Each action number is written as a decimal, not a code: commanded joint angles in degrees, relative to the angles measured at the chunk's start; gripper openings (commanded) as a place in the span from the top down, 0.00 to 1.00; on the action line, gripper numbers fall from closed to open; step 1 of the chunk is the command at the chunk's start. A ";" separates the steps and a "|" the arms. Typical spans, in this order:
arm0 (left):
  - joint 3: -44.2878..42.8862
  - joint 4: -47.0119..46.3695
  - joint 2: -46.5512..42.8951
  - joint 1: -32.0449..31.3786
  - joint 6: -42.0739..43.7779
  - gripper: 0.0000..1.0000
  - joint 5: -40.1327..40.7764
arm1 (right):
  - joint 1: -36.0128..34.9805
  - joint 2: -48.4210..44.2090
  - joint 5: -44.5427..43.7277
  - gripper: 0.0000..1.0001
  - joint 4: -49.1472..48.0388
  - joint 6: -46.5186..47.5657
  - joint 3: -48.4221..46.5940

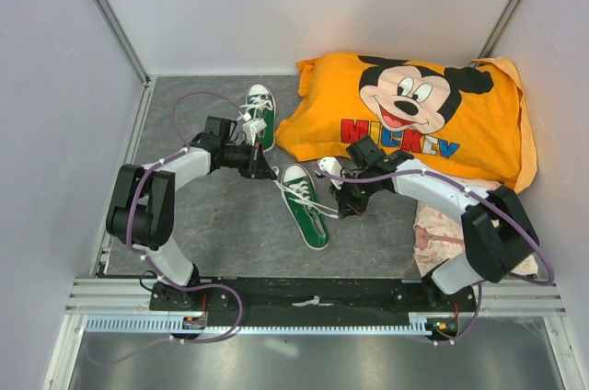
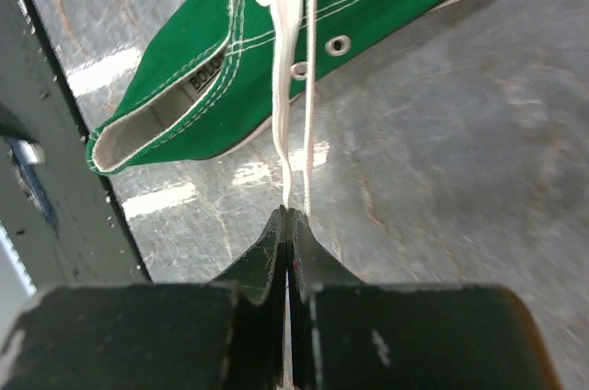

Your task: Tie the shoes

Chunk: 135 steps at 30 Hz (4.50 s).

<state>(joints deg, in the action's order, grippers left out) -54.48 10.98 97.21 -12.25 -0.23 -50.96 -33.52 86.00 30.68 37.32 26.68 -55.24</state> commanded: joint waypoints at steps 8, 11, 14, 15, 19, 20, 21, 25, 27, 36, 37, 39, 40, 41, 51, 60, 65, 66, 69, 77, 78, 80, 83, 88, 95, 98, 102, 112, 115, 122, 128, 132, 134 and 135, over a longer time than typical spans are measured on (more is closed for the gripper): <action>-5.28 4.22 5.00 -3.30 2.87 0.98 4.99 | -1.81 14.89 12.03 1.00 4.96 0.75 -8.03; -6.43 3.35 6.76 -6.11 2.52 0.99 5.96 | -2.95 16.39 12.74 1.00 3.29 -0.66 -9.27; -7.48 2.20 8.43 -7.70 1.46 0.98 6.66 | -4.71 16.92 13.09 1.00 1.18 -2.50 -9.53; -8.01 2.03 8.70 -8.14 1.02 0.98 6.75 | -5.24 17.10 13.09 1.00 0.22 -3.38 -9.44; -9.42 1.15 10.45 -8.58 -0.81 0.98 5.96 | -6.73 18.15 13.36 1.00 -1.55 -5.31 -9.27; -9.59 1.06 10.81 -8.49 -1.00 0.98 5.79 | -6.74 18.24 13.36 1.00 -1.81 -5.41 -9.27; -9.85 0.97 10.81 -8.58 -1.26 0.98 5.52 | -6.74 18.24 12.92 1.00 -1.73 -5.49 -9.27; -9.07 2.11 8.35 -7.79 -0.21 0.98 5.52 | -5.51 16.14 12.04 1.00 -0.67 -5.49 -8.92; -8.80 4.47 6.33 -5.96 0.14 0.98 4.39 | -2.97 13.42 12.56 1.00 0.20 -6.02 -8.22; -9.51 17.75 -0.17 -2.51 19.90 0.96 7.10 | 5.47 3.92 17.13 1.00 -0.23 -11.28 -1.90; -9.42 18.98 -0.53 -2.51 20.79 0.96 7.54 | 6.61 3.65 17.57 1.00 -0.49 -11.82 -1.45; -9.07 19.43 -0.88 -2.43 22.55 0.96 8.77 | 7.93 3.65 17.84 1.00 -1.37 -13.66 -0.40; -9.07 19.60 -0.97 -2.43 22.81 0.96 9.38 | 8.72 3.83 17.84 1.00 -1.63 -14.19 -0.13; -9.07 19.78 -0.88 -2.43 23.51 0.96 10.43 | 10.30 4.00 18.36 1.00 -1.72 -14.46 0.13; -8.45 20.13 -1.05 -2.43 24.84 0.78 12.64 | 17.87 10.68 22.14 0.72 -0.67 -19.90 -1.80; -4.50 20.39 -6.23 0.73 26.59 0.57 15.10 | 24.55 6.39 18.90 0.38 -0.58 -17.73 -1.18; -0.90 21.10 -9.40 0.91 29.76 0.55 11.42 | 18.24 1.20 12.05 0.27 -2.68 -11.13 -4.34; -0.46 21.27 -9.58 0.91 29.59 0.55 10.54 | 16.75 0.93 10.39 0.26 -3.30 -10.42 -5.13; 0.69 20.84 -9.76 0.91 27.92 0.55 8.51 | 10.86 1.45 7.13 0.27 -5.59 -10.41 -7.50; 4.55 17.58 -13.01 0.91 24.57 0.54 7.10 | -0.75 5.58 2.81 0.39 -11.48 -12.88 -11.55; 4.64 17.58 -13.10 0.91 24.40 0.54 7.19 | -1.37 6.28 2.64 0.39 -11.74 -12.88 -11.73; 4.91 17.58 -13.10 0.91 24.49 0.54 7.28 | -3.48 6.90 1.85 0.40 -12.53 -12.70 -12.34; 5.08 17.41 -13.01 0.91 23.96 0.54 7.02 | -5.85 8.48 0.79 0.41 -13.15 -13.31 -13.22; 6.14 16.88 -14.06 0.91 23.78 0.54 6.93 | -8.40 10.68 -0.70 0.42 -14.73 -13.58 -13.49; 7.28 16.61 -15.03 0.91 24.05 0.54 7.28 | -9.20 12.36 -3.95 0.67 -15.35 -14.81 -15.16; 7.54 16.53 -15.38 0.91 24.49 0.54 7.45 | -9.20 11.22 -3.96 0.76 -15.26 -15.86 -15.42; 7.72 16.53 -15.30 0.91 25.45 0.55 7.37 | -9.11 8.84 -4.48 0.89 -13.77 -16.22 -15.16; 9.04 15.65 -18.46 -0.92 33.27 0.56 6.13 | 2.39 -1.53 -10.54 1.00 -4.90 -11.04 -8.84; 9.65 12.58 -18.11 -5.23 32.49 0.55 11.04 | 7.58 -3.73 -12.65 1.00 -2.17 -9.10 -6.20; 8.96 5.72 -11.79 -17.36 27.75 0.54 25.37 | 9.52 -7.68 -20.65 1.00 0.03 -8.04 -0.40; 5.27 4.48 -3.10 -22.64 23.87 0.55 34.77 | 10.31 -7.42 -22.50 1.00 0.03 -8.57 1.80; 3.68 9.40 -1.23 -22.91 25.09 0.83 42.24 | 10.84 -6.72 -23.38 1.00 -0.76 -7.78 2.42; 4.81 12.29 -2.54 -22.29 27.11 0.98 43.05 | 11.63 -6.63 -23.91 1.00 -1.02 -6.99 2.86; 5.52 14.57 -4.99 -21.16 28.86 0.98 44.01 | 12.07 -6.54 -23.91 1.00 -1.46 -6.81 3.47</action>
<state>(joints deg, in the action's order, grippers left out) -50.74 17.65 94.35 -35.20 25.28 -15.51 -22.92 80.05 8.86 37.26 18.33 -53.06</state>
